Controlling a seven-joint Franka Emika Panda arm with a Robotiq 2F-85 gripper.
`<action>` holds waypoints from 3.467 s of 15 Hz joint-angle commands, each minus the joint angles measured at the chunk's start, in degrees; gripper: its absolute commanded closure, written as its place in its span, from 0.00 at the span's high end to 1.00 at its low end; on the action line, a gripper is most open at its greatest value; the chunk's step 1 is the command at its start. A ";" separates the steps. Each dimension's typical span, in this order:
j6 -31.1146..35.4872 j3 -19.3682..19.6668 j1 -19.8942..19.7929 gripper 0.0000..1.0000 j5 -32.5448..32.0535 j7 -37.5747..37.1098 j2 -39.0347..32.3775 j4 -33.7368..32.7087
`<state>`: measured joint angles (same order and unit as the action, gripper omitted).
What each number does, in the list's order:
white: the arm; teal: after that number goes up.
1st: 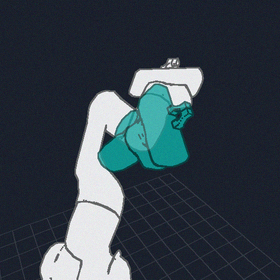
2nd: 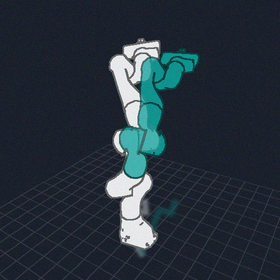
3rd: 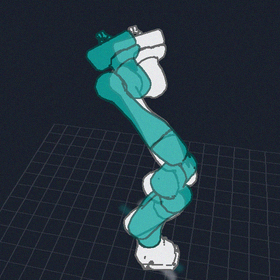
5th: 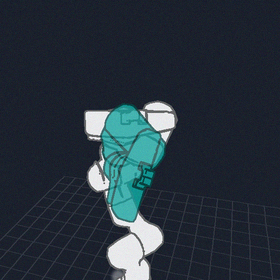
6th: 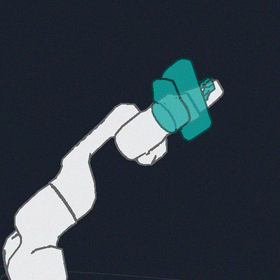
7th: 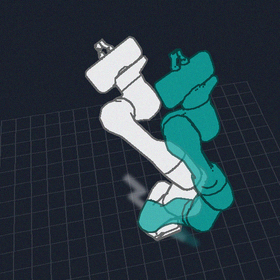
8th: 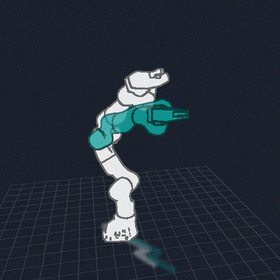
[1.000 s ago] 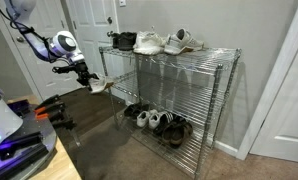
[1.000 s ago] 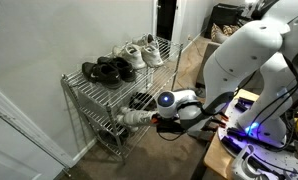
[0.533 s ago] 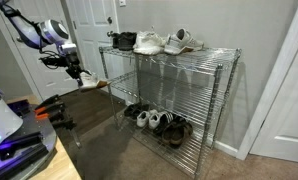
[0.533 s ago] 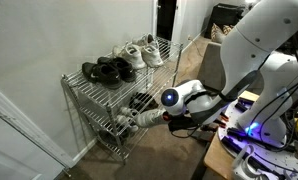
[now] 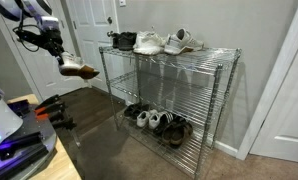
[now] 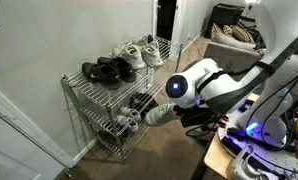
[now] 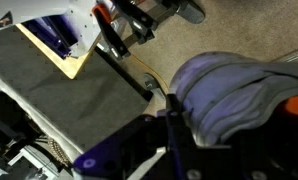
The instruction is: Move the sneaker from the second shelf to the right side of the topmost shelf.
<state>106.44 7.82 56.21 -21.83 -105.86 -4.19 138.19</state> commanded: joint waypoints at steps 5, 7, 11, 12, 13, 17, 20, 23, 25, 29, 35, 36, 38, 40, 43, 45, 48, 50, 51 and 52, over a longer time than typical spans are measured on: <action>-2.21 -16.79 -15.53 0.06 0.11 -1.58 12.87 2.42; 0.42 -19.71 -18.66 0.06 1.18 -0.54 17.09 4.68; 8.21 -23.90 -23.58 0.06 3.20 1.01 27.52 11.05; 11.17 -23.71 -25.87 0.06 1.89 2.00 28.06 11.28; 14.15 -24.24 -27.41 0.06 1.46 1.92 29.38 12.52; 31.03 -25.48 -34.89 0.06 -0.50 2.32 30.33 16.31; 44.61 -20.68 -34.78 0.06 -6.02 0.96 28.07 18.50; 56.81 -23.64 -41.81 0.06 -6.38 4.00 25.12 20.13; 62.30 -19.74 -40.70 0.06 -10.64 2.58 21.76 20.28; 61.91 -19.43 -40.63 0.14 -10.42 1.96 20.20 20.27; 62.41 -19.42 -40.71 0.14 -10.43 1.98 19.43 20.12; 62.41 -19.42 -40.71 0.14 -10.43 1.98 19.43 20.12; 62.42 -19.42 -40.71 0.07 -10.43 1.98 19.43 20.12; 61.32 -17.80 -39.69 0.07 -8.43 3.72 21.38 19.04; 56.23 -15.35 -36.85 0.07 -4.40 5.44 26.77 16.83; 51.69 -19.30 -41.06 0.07 1.99 9.28 30.30 14.17; 44.99 -20.06 -45.15 0.06 6.77 11.65 33.36 8.59; 42.41 -20.47 -49.08 0.06 7.86 11.46 34.10 4.96; 41.64 -20.65 -51.05 0.06 7.95 10.92 34.13 3.37; 41.19 -20.64 -52.94 0.06 8.08 10.24 33.86 1.76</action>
<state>149.46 -11.39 8.92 -15.94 -96.15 29.07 144.11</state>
